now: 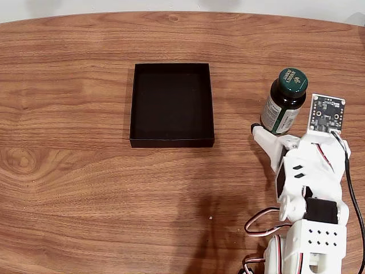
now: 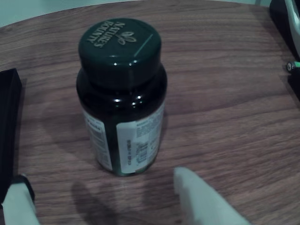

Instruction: Pick up the pill bottle and place it in the black box.

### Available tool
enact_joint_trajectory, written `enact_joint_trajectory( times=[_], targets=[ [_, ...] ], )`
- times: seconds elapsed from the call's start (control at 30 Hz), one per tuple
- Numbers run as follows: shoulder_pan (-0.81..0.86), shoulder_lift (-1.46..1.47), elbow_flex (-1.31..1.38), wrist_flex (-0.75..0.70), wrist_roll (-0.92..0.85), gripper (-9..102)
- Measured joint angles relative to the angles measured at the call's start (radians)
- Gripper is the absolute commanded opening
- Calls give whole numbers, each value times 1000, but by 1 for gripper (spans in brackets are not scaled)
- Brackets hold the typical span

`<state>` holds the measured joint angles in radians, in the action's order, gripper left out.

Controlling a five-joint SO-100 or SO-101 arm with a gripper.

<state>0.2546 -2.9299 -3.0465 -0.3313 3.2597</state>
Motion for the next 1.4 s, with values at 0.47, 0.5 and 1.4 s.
enact_joint_trajectory(
  times=[0.47,0.5,1.4],
  targets=[
    [26,192,0,209,44,40],
    [28,222,0,242,44,40],
    [31,870,172,695,-44,39]
  ],
)
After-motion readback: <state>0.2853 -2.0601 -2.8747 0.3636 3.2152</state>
